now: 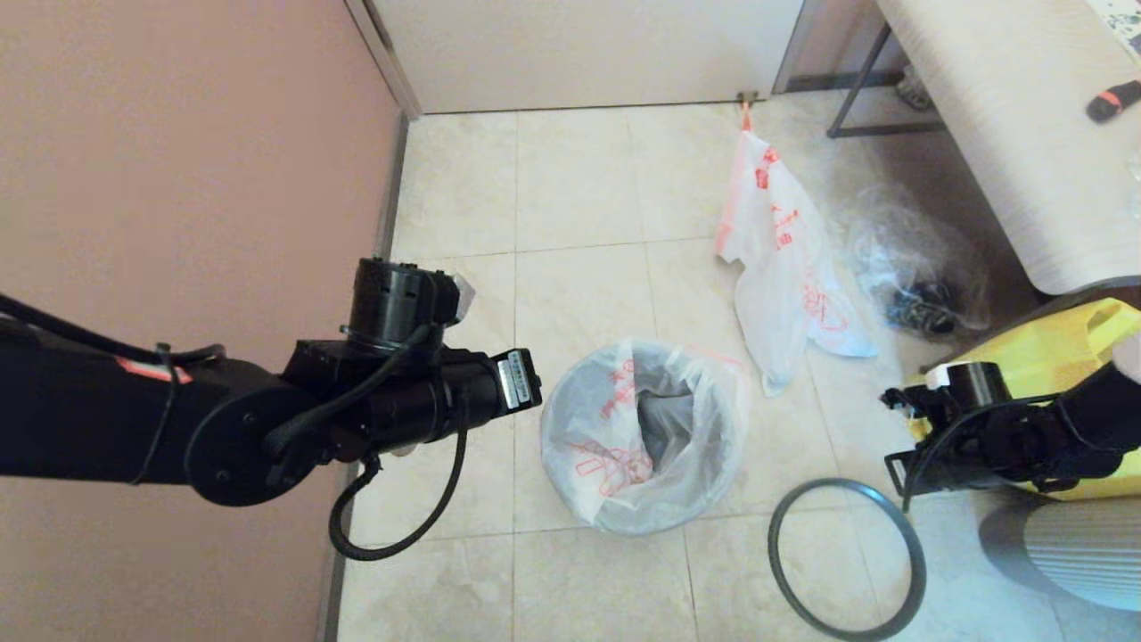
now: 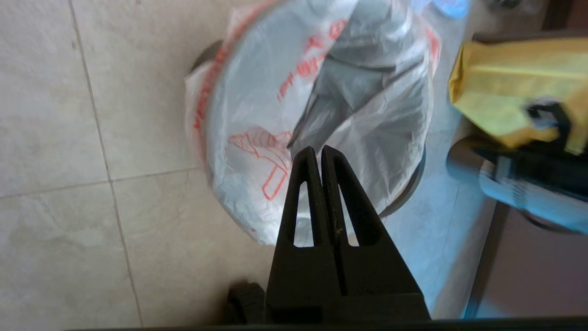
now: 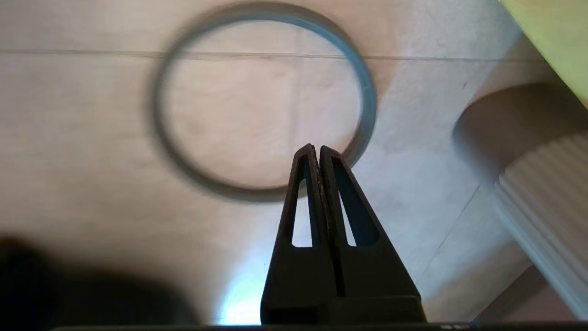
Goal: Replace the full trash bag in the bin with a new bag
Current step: Place the trash can ring on the trash can
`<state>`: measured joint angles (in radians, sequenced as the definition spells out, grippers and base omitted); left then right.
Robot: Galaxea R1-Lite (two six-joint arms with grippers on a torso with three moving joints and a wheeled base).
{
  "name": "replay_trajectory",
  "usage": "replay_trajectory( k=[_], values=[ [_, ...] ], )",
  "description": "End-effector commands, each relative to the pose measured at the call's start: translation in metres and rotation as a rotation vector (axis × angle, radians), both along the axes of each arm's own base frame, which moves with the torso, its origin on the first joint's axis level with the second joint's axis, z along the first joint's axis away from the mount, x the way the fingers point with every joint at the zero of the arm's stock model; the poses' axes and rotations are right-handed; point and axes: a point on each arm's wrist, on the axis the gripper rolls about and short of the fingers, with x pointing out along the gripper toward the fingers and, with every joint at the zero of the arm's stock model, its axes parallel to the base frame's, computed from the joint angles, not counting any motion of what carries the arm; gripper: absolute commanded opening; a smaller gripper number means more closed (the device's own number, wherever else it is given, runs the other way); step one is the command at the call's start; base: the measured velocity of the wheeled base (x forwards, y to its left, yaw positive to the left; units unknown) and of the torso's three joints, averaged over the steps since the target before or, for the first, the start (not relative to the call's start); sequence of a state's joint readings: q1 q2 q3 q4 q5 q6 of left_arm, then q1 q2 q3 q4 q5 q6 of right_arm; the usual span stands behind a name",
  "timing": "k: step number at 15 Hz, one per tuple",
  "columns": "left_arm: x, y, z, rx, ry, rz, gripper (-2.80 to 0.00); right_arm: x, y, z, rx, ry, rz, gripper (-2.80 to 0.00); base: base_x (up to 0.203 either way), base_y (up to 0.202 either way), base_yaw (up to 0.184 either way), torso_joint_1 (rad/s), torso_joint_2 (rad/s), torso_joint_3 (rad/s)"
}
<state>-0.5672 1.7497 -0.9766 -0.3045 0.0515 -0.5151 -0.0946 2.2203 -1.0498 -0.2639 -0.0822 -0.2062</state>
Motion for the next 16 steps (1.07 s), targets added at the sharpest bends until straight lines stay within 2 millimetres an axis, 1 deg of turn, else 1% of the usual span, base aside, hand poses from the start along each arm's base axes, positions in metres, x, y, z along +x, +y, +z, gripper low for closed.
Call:
replay_trajectory(
  k=[1, 2, 3, 4, 5, 8, 9, 10, 12, 14, 16],
  values=[
    [0.004, -0.003, -0.009, 0.012, 0.023, 0.0, -2.8, 0.011, -0.015, -0.067, -0.021, 0.097, -0.011, -2.8, 0.0, 0.0, 0.0, 0.0, 0.0, 0.0],
    [0.005, -0.004, -0.013, 0.018, 0.032, -0.001, -2.8, 0.016, -0.022, -0.085, -0.048, 0.093, -0.006, -2.8, 0.0, 0.0, 0.0, 0.0, 0.0, 0.0],
    [0.006, -0.006, -0.016, 0.023, 0.041, -0.003, -2.8, 0.02, -0.027, -0.097, -0.076, 0.091, 0.012, -2.8, 0.0, 0.0, 0.0, 0.0, 0.0, 0.0],
    [0.005, -0.009, -0.021, 0.03, 0.053, -0.012, -2.8, 0.023, -0.029, -0.104, -0.094, 0.086, 0.036, -2.8, 0.0, 0.0, 0.0, 0.0, 0.0, 0.0],
    [0.004, -0.011, -0.026, 0.038, 0.065, -0.017, -2.8, 0.034, -0.03, -0.106, -0.096, 0.057, 0.049, 0.0, 0.0, 0.0, 0.0, 0.0, 0.0, 0.0],
    [0.006, -0.013, -0.03, 0.046, 0.072, -0.018, -2.8, 0.068, -0.028, -0.114, -0.109, -0.02, 0.081, 0.0, 0.0, 0.0, 0.0, 0.0, 0.0, 0.0],
    [0.007, -0.014, -0.033, 0.051, 0.077, -0.015, -2.8, 0.075, -0.027, -0.12, -0.111, -0.021, 0.09, 0.0, 0.0, 0.0, 0.0, 0.0, 0.0, 0.0],
    [0.008, -0.015, -0.035, 0.057, 0.08, -0.01, -2.8, 0.079, -0.027, -0.125, -0.112, -0.012, 0.097, 0.0, 0.0, 0.0, 0.0, 0.0, 0.0, 0.0],
    [0.011, -0.016, -0.041, 0.069, 0.091, -0.004, -2.8, 0.086, -0.028, -0.142, -0.113, 0.005, 0.101, 0.0, 0.0, 0.0, 0.0, 0.0, 0.0, 0.0],
    [0.012, -0.017, -0.044, 0.074, 0.098, -0.004, -2.8, 0.084, -0.029, -0.156, -0.11, 0.028, 0.101, 0.0, 0.0, 0.0, 0.0, 0.0, 0.0, 0.0],
    [0.012, -0.019, -0.046, 0.073, 0.095, -0.008, -2.8, 0.085, -0.032, -0.163, -0.111, 0.034, 0.098, 0.0, 0.0, 0.0, 0.0, 0.0, 0.0, 0.0]
  ],
)
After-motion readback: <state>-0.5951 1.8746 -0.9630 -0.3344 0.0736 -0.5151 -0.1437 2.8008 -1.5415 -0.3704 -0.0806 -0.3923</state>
